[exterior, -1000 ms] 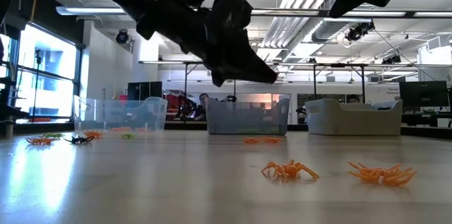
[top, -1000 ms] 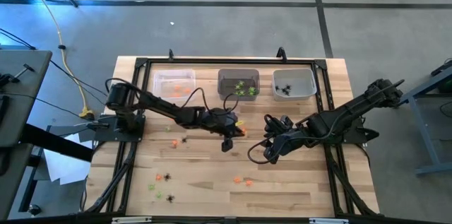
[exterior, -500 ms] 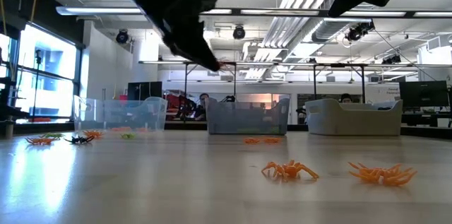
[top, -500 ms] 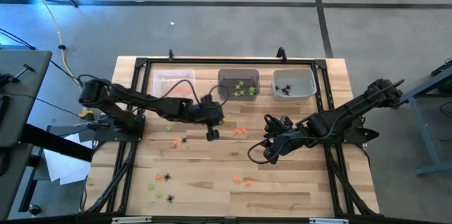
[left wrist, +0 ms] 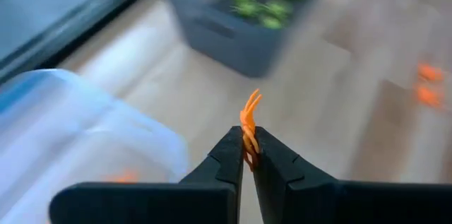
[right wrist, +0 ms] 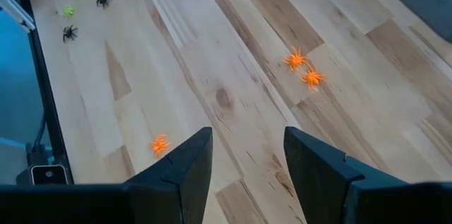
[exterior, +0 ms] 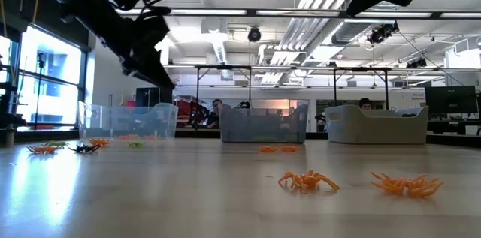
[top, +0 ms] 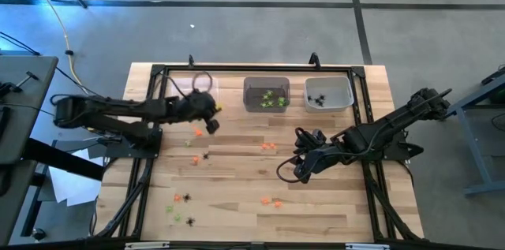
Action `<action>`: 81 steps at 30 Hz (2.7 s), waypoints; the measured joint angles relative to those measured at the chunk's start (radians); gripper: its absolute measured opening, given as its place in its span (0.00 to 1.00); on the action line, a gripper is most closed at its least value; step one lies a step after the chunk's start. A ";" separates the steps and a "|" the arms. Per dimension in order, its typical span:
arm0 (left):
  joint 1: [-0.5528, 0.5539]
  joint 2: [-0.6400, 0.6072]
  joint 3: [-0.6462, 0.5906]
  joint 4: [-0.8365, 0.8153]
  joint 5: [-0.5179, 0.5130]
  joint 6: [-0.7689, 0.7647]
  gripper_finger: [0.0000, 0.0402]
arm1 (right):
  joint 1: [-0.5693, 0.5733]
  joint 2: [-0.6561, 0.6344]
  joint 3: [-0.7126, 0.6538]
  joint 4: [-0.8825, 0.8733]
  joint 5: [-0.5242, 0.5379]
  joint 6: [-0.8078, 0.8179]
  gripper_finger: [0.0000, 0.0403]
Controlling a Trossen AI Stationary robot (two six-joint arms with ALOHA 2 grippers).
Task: Sort Halloween decoration
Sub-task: Put the orange spider toy into the transparent bin
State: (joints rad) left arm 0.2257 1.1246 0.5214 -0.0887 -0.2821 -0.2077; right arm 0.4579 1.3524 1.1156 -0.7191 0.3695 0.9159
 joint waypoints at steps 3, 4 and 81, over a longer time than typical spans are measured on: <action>0.082 -0.053 -0.033 0.015 -0.012 -0.001 0.03 | 0.000 0.000 0.000 0.007 -0.001 0.000 0.43; 0.110 -0.066 -0.040 0.019 -0.012 -0.001 0.04 | 0.000 0.000 0.000 0.006 -0.001 0.000 0.43; 0.009 -0.296 -0.051 0.230 0.195 -0.158 0.20 | 0.000 0.000 0.000 0.006 -0.003 0.000 0.43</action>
State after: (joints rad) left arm 0.2352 0.8284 0.4706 0.1415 -0.0872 -0.3655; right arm 0.4580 1.3525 1.1156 -0.7128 0.3668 0.9157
